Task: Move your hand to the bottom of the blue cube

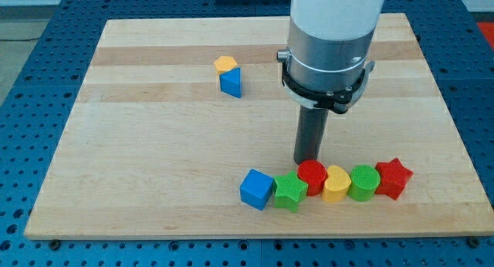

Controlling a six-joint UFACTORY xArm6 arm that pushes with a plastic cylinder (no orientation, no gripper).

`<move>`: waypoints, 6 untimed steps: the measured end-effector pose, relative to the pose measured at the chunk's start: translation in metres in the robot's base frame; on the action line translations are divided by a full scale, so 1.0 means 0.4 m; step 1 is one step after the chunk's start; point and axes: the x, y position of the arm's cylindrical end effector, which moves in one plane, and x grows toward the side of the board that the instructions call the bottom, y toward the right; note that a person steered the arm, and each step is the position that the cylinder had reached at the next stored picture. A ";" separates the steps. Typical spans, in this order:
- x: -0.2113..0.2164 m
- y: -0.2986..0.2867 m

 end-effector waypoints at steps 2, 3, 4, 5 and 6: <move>0.029 -0.002; 0.019 -0.069; 0.020 -0.250; 0.111 -0.357; 0.242 -0.323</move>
